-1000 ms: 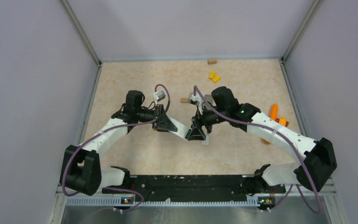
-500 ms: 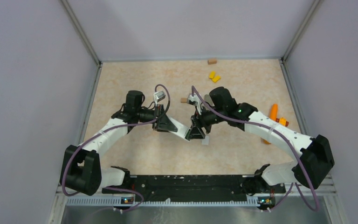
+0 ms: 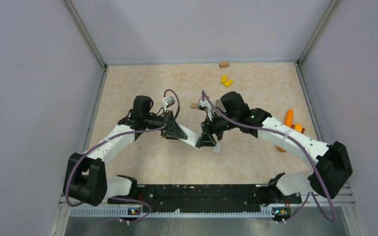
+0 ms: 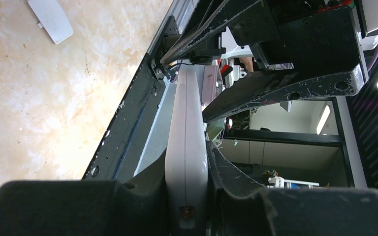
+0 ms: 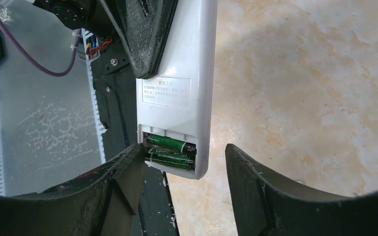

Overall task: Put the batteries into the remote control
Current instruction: Load the battery into the remote control.

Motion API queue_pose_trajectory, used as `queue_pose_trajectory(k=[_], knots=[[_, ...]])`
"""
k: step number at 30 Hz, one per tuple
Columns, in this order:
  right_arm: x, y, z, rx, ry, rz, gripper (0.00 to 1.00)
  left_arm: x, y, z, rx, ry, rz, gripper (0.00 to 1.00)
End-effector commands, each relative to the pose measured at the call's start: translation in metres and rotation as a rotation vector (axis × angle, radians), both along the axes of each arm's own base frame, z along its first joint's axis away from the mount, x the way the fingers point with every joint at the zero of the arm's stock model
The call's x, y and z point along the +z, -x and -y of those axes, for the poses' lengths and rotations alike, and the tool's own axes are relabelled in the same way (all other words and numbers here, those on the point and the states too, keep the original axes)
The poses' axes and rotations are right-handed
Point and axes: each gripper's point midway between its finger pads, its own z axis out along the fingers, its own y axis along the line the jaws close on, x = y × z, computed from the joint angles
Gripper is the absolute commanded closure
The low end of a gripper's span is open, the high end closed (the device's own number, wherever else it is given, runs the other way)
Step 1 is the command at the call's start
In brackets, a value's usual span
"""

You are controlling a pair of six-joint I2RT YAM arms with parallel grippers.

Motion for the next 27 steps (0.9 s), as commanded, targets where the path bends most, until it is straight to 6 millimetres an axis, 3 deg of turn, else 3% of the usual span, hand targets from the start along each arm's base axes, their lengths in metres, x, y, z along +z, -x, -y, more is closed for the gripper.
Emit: queue_pose_trajectory(k=[1, 12, 17, 19, 23, 27], knots=[[0.012, -0.002, -0.004, 0.011, -0.032, 0.043, 0.4, 0.017, 0.005, 0.0, -0.031, 0.044, 0.073, 1.0], [0.009, 0.002, -0.004, 0.038, -0.028, 0.033, 0.76, 0.022, 0.007, -0.001, -0.034, 0.051, 0.083, 1.0], [0.009, -0.001, -0.004, 0.026, -0.024, 0.042, 0.79, 0.025, 0.008, -0.001, -0.036, 0.056, 0.095, 1.0], [0.012, -0.002, -0.004, 0.012, -0.029, 0.051, 0.75, 0.024, 0.009, -0.001, -0.038, 0.056, 0.101, 1.0], [0.025, -0.011, -0.001, -0.064, -0.052, 0.066, 0.47, 0.025, 0.01, -0.003, -0.034, 0.056, 0.154, 1.0], [0.052, -0.028, 0.008, -0.202, -0.128, 0.073, 0.3, 0.028, 0.005, -0.003, 0.009, 0.041, 0.242, 1.0]])
